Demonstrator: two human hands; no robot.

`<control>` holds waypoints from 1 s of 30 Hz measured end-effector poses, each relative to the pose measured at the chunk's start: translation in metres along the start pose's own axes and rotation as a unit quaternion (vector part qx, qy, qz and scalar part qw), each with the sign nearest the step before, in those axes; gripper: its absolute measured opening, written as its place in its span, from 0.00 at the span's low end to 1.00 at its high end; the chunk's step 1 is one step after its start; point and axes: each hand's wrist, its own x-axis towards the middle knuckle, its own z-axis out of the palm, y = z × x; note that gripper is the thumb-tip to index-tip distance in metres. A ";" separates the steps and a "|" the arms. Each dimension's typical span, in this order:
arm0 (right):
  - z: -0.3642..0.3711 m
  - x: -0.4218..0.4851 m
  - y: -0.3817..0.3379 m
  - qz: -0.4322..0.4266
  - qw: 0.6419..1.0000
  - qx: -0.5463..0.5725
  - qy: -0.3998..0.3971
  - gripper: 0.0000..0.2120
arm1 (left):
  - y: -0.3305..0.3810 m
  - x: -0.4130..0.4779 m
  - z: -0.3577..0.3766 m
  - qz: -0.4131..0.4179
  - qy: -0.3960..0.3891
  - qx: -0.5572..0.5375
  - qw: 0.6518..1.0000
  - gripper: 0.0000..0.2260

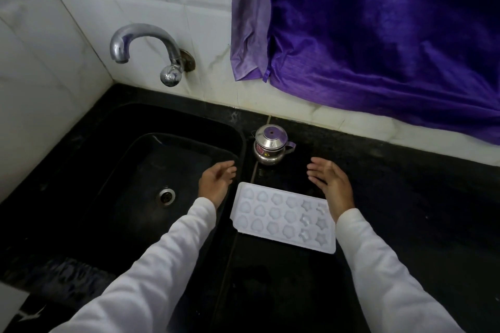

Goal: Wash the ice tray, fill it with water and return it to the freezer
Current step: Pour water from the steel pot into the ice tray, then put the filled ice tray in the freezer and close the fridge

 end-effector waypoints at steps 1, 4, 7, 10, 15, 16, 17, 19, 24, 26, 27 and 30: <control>-0.008 -0.012 0.000 -0.001 1.000 -0.002 0.010 0.15 | -0.008 -0.005 -0.003 0.007 0.002 0.022 1.000 0.10; -0.029 -0.042 0.008 -0.019 0.996 -0.054 0.064 0.14 | -0.023 -0.020 -0.008 0.017 -0.006 0.058 0.998 0.11; -0.049 -0.067 0.025 -0.043 0.977 -0.178 0.110 0.13 | -0.027 -0.034 -0.007 0.025 -0.012 0.082 0.996 0.13; -0.059 -0.082 0.036 -0.015 0.933 -0.345 0.102 0.17 | -0.026 -0.045 -0.005 0.018 -0.004 0.099 0.995 0.15; -0.052 -0.088 0.047 0.048 0.925 -0.372 0.058 0.19 | -0.034 -0.054 -0.004 -0.006 -0.014 0.099 0.995 0.17; -0.050 -0.088 0.049 0.047 0.928 -0.366 0.058 0.18 | -0.035 -0.055 -0.003 -0.012 -0.009 0.095 0.995 0.16; -0.049 -0.088 0.049 0.046 0.929 -0.363 0.061 0.17 | -0.037 -0.055 -0.002 -0.018 -0.003 0.086 0.996 0.16; -0.046 -0.087 0.050 0.042 0.930 -0.359 0.073 0.16 | -0.038 -0.058 0.000 -0.038 0.008 0.058 0.998 0.14; -0.044 -0.087 0.050 0.039 0.939 -0.332 0.083 0.14 | -0.034 -0.064 0.007 -0.077 0.029 -0.025 0.996 0.14; -0.045 -0.088 0.051 0.035 0.940 -0.329 0.078 0.14 | -0.035 -0.066 0.006 -0.079 0.035 -0.032 0.996 0.14; -0.045 -0.089 0.051 0.032 0.940 -0.330 0.074 0.14 | -0.035 -0.067 0.005 -0.080 0.040 -0.034 0.995 0.14; -0.043 -0.090 0.049 0.025 0.940 -0.334 0.061 0.14 | -0.034 -0.077 0.001 -0.081 0.058 -0.049 0.994 0.14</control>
